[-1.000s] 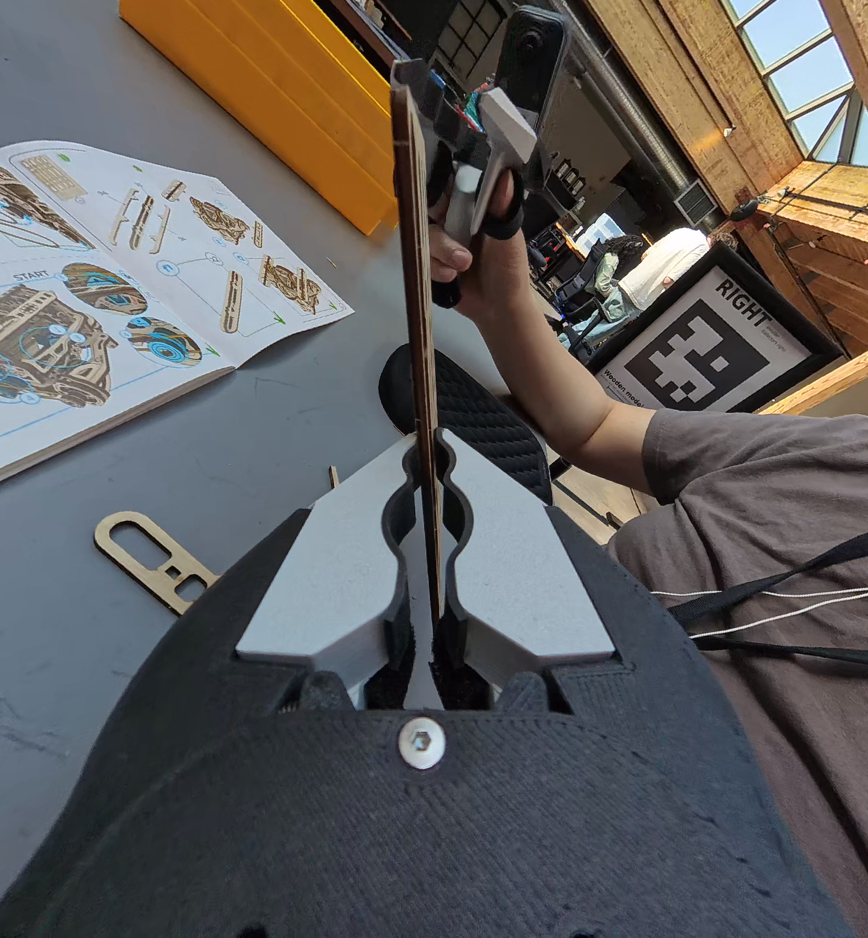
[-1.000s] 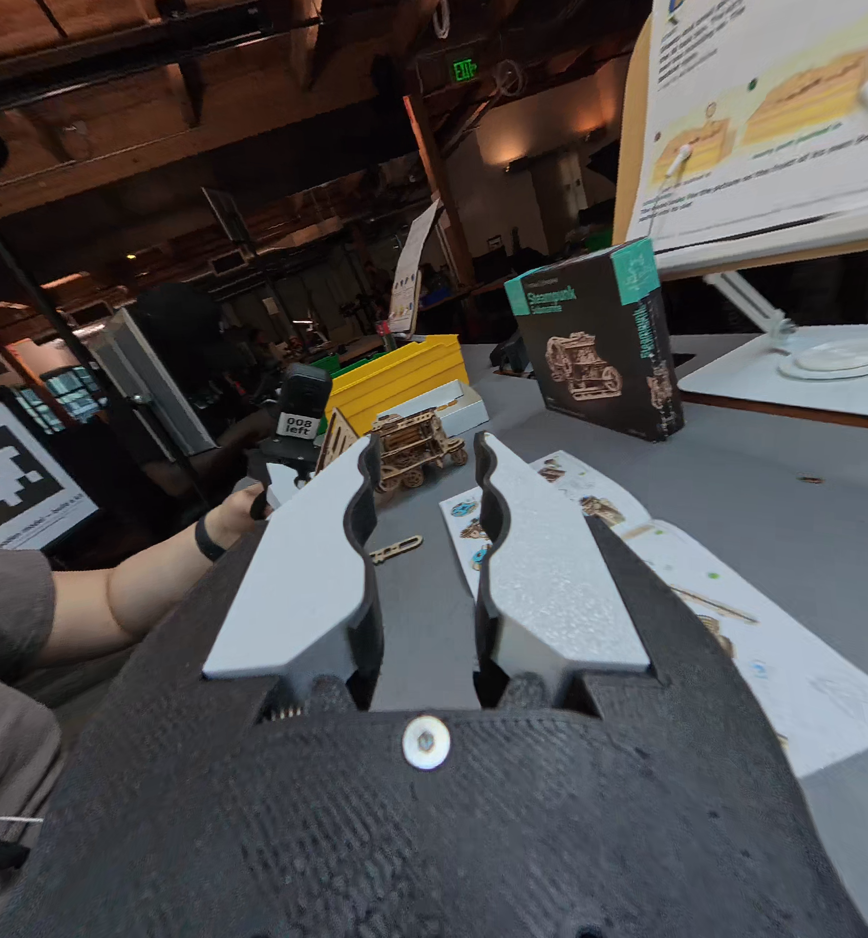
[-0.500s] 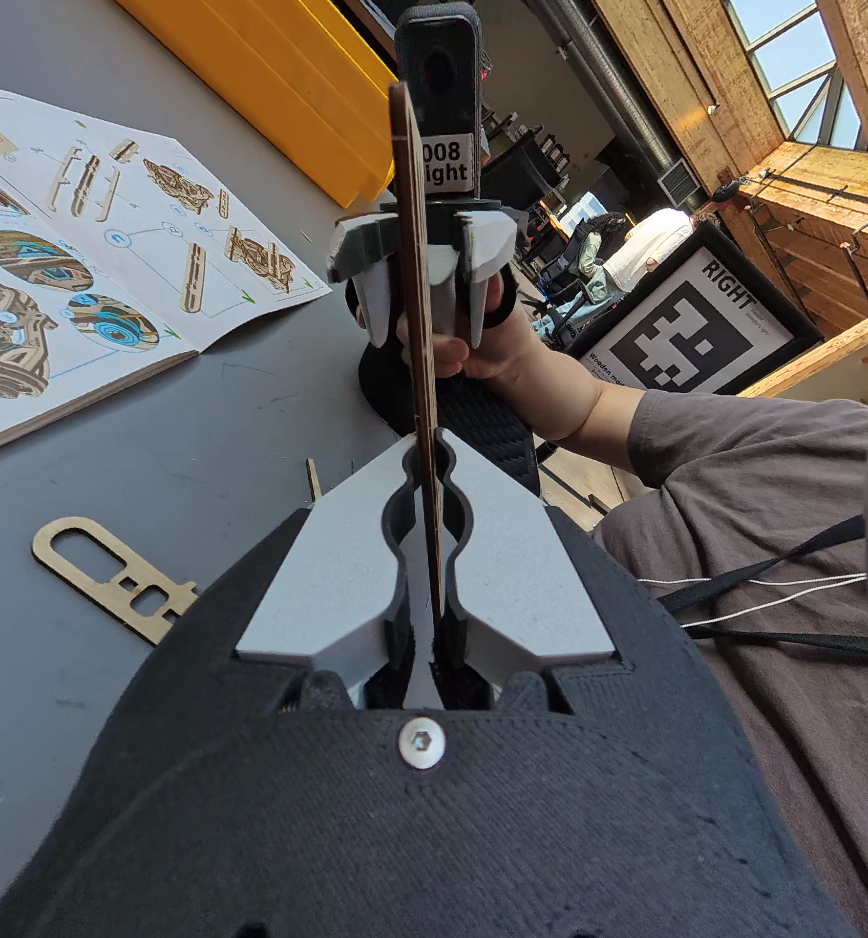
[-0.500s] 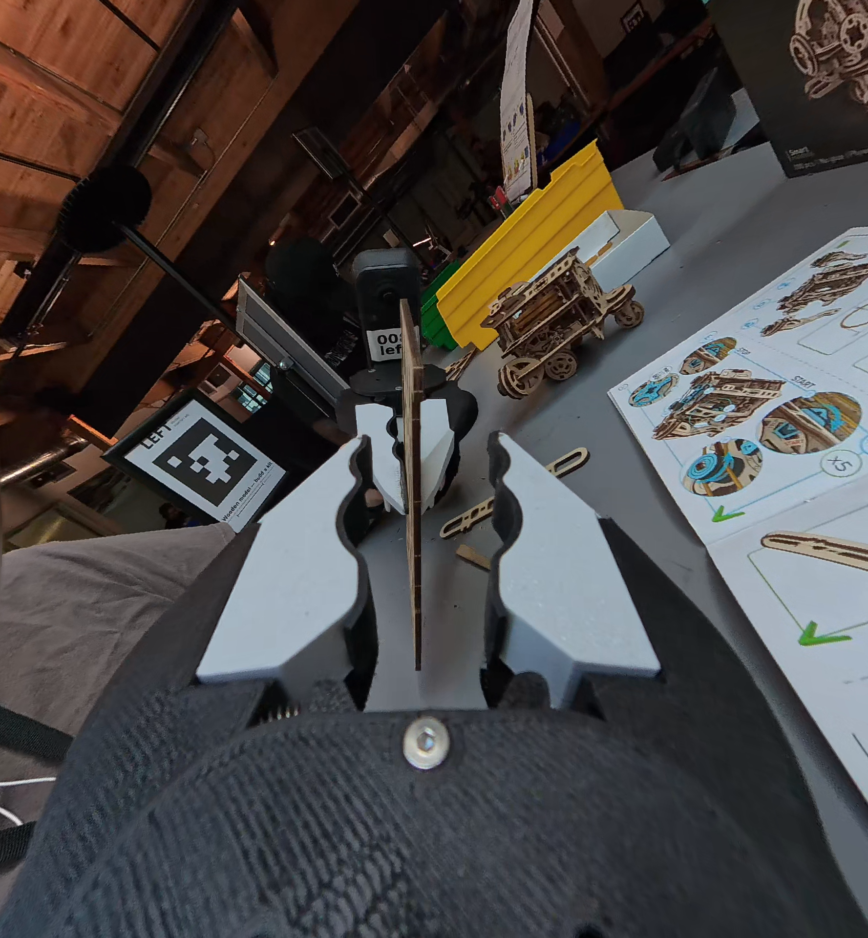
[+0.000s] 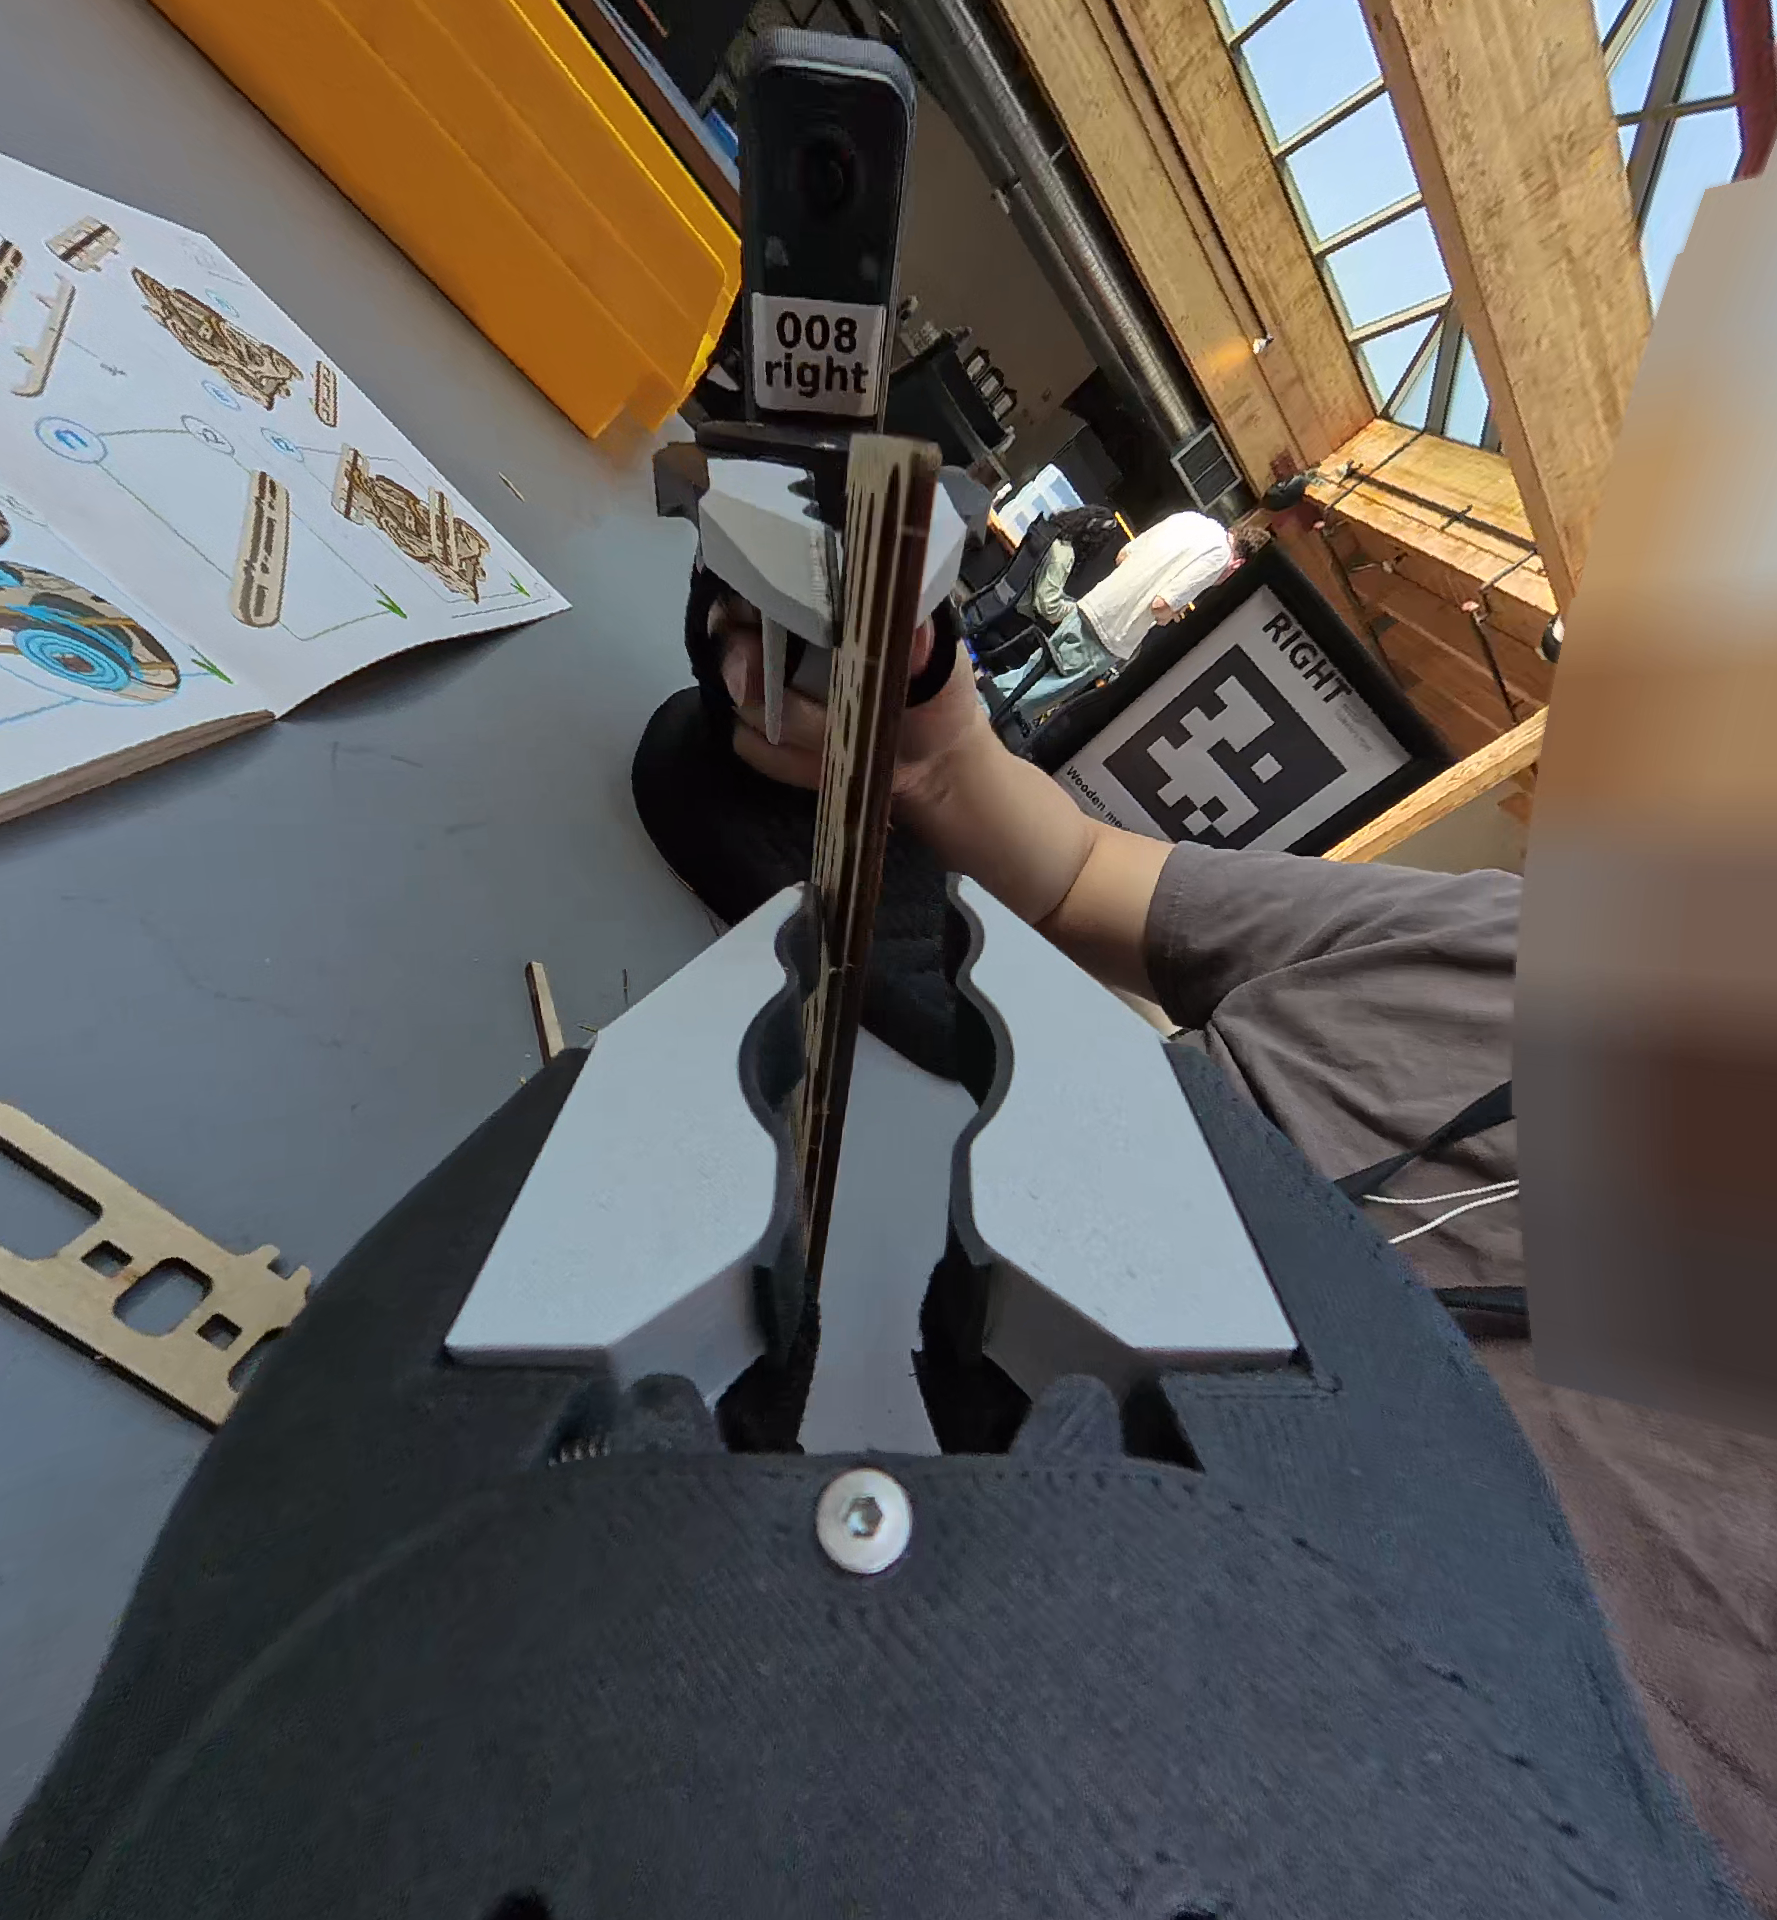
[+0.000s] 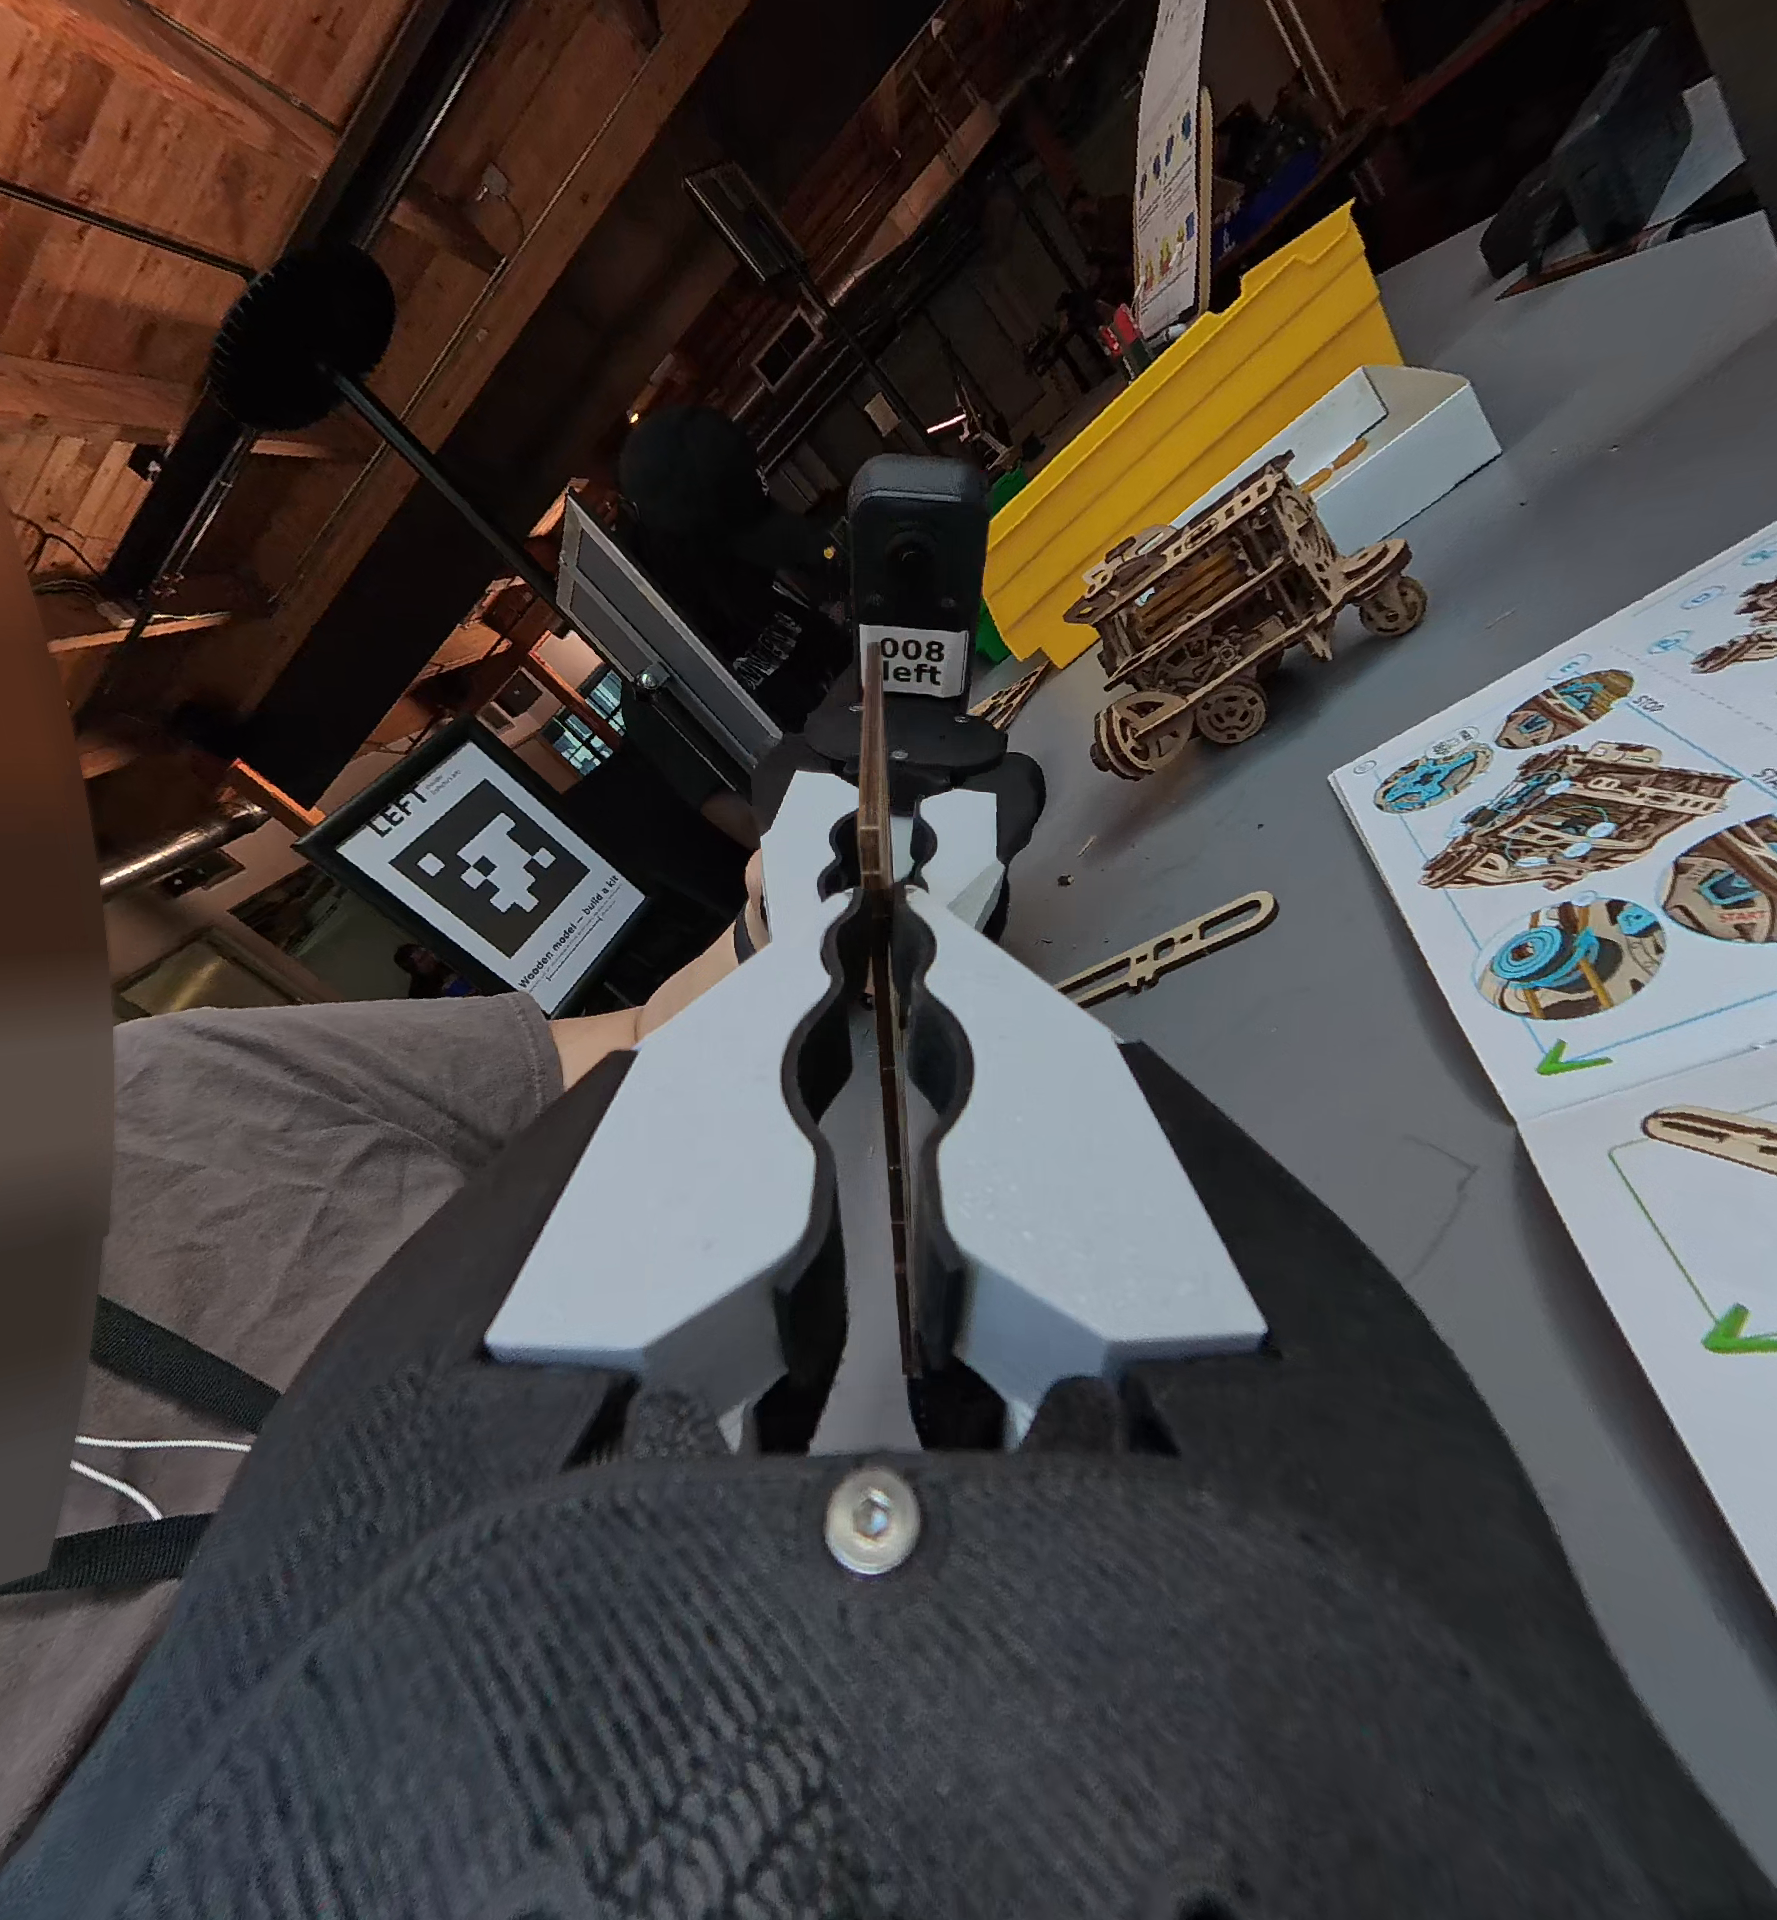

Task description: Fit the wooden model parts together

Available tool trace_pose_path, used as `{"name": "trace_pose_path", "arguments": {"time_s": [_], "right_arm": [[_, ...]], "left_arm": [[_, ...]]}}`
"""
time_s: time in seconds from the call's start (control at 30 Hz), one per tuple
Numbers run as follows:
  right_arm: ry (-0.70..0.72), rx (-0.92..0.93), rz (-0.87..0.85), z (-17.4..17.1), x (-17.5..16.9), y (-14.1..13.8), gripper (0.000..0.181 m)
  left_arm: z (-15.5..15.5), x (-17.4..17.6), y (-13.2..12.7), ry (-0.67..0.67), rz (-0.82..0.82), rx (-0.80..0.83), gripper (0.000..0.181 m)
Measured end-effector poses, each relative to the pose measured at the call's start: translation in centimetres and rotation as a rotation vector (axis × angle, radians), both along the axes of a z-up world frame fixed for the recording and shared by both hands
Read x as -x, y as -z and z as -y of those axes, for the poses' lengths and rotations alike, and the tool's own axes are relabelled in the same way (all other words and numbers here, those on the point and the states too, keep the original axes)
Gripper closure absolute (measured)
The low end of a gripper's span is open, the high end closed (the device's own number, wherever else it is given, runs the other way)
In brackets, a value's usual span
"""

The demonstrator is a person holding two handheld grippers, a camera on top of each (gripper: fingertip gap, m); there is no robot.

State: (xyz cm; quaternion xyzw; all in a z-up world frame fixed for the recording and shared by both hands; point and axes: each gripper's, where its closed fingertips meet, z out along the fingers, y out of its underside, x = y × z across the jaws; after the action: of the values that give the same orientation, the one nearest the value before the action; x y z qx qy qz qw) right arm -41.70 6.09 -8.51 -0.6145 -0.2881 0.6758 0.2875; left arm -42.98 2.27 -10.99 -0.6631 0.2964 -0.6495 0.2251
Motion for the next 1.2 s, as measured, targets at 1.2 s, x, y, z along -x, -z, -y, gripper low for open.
{"name": "trace_pose_path", "arguments": {"time_s": [1.2], "right_arm": [[-0.091, 0.011, 0.102, 1.4, 1.1, 1.8, 0.181]], "left_arm": [[-2.9, 2.3, -1.7, -0.187, 0.051, -0.090, 0.181]]}}
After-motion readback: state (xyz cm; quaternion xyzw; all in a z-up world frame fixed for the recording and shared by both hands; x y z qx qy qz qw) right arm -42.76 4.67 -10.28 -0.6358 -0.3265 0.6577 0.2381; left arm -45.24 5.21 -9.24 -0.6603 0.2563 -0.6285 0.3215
